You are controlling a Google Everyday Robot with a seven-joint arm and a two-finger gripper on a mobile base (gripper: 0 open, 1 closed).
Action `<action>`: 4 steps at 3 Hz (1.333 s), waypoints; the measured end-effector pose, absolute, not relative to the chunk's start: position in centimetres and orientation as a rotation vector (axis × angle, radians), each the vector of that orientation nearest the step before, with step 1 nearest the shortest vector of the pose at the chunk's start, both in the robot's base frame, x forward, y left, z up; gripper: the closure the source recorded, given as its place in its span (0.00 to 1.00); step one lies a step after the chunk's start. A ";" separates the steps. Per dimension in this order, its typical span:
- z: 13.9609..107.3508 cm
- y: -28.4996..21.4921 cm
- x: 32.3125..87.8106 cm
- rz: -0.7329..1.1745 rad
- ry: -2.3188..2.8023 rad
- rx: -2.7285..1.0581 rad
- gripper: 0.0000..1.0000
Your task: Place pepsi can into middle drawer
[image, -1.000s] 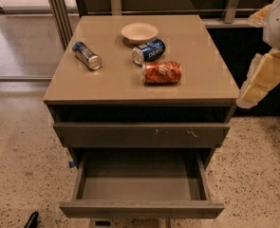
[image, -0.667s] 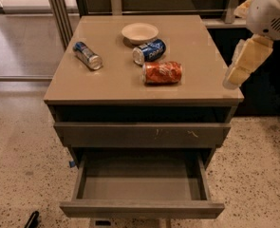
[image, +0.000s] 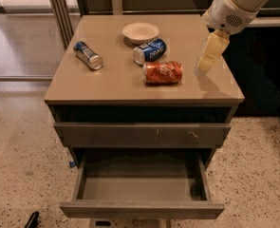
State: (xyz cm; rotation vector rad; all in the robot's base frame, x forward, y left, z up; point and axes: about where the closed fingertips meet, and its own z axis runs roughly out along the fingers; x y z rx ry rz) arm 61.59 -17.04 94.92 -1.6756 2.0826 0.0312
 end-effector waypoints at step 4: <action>92.1 -16.2 68.7 0.105 2.014 -1.679 0.00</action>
Offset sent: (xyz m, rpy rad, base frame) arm 0.0038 -0.0064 -0.0165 0.0713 0.0091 -0.0785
